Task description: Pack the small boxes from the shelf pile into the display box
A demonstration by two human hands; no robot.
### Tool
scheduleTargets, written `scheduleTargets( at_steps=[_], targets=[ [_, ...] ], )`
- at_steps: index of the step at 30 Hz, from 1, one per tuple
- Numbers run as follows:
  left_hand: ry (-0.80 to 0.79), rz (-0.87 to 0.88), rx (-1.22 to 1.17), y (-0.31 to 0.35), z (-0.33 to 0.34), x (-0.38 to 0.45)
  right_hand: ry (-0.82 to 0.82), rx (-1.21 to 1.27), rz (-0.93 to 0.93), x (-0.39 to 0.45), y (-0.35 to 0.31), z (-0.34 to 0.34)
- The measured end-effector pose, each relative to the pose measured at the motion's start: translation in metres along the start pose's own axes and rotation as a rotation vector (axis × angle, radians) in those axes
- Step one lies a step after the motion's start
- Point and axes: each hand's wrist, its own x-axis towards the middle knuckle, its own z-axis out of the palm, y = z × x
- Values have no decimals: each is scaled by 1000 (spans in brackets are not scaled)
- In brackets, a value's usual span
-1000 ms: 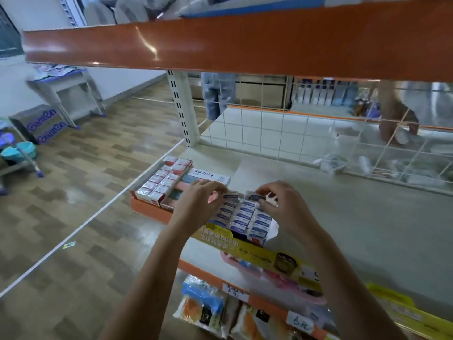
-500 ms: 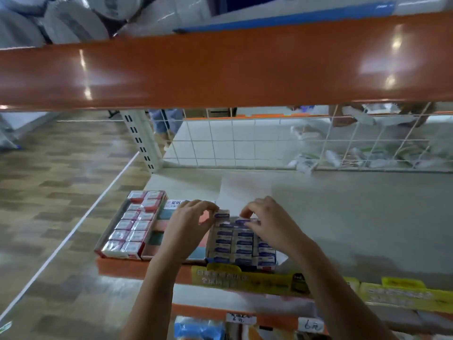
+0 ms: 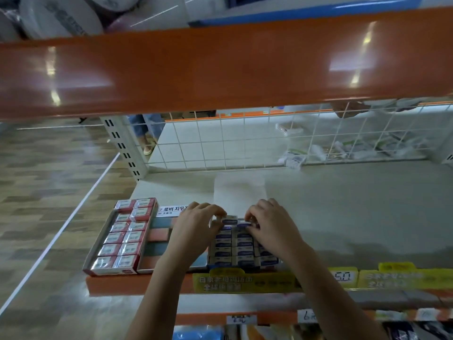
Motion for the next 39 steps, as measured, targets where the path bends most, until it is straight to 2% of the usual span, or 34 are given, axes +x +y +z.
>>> scheduleTargets(
  at_steps=[6,11,16,24,33,39],
  targets=[
    [-44,-40,127,-3,-2,1,9,0,12,0,0,3],
    [-191,-12,272,-4,2,7,0,5,16,0,1,4],
    [-115,-105,287,1,3,4,-1,10,30,0,1,5],
    [-89,-159,321,11,3,3,-10,-2,43,0,0,5],
    [-148,-92,258,12,0,4,-14,-23,49,2,0,6],
    [-112,-55,233,19,5,10,12,-50,72,4,0,11]
  ],
)
